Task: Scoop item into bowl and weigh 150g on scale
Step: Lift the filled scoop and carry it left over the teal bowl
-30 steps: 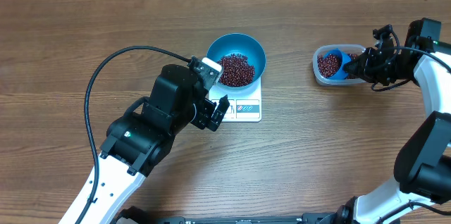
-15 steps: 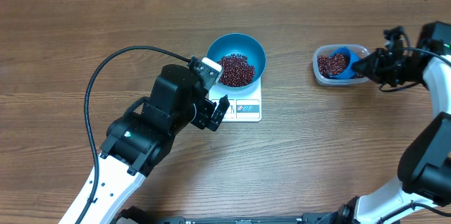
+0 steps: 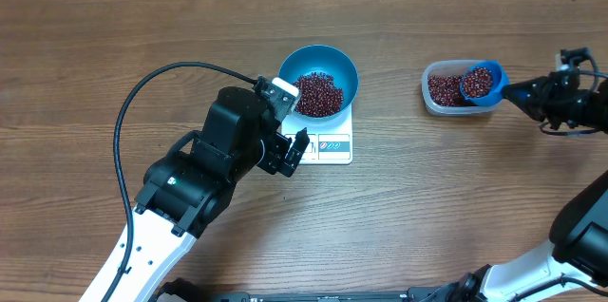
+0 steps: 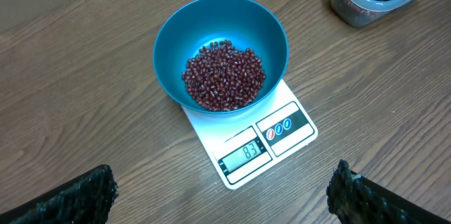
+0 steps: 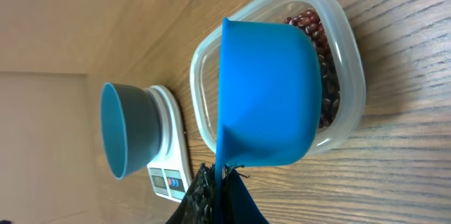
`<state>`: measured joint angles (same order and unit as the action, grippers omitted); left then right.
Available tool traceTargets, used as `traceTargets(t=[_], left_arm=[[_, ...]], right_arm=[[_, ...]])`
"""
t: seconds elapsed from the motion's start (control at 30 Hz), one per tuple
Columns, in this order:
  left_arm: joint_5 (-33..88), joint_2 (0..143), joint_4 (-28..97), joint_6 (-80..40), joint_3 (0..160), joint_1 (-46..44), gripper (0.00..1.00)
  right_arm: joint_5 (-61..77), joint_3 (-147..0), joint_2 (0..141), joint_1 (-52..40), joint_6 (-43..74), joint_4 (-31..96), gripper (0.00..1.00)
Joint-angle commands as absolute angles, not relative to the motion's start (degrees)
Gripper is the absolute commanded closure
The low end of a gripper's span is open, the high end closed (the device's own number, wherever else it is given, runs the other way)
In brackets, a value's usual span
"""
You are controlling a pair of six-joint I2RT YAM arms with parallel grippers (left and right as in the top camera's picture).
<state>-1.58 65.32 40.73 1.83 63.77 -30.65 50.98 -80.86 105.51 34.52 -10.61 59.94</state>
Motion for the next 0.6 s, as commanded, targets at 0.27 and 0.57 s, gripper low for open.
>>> traceTargets(t=[0.27, 0.57], left_arm=[[-1.93, 65.25, 40.71, 1.50, 63.77, -30.39, 0.00], [-1.93, 65.25, 40.71, 1.50, 63.77, -30.39, 0.00]], right_arm=[[61.30, -80.47, 105.56, 35.42, -13.96, 61.04, 0.96], [72.34, -80.49, 105.45, 35.20, -14.00, 61.23, 0.96]])
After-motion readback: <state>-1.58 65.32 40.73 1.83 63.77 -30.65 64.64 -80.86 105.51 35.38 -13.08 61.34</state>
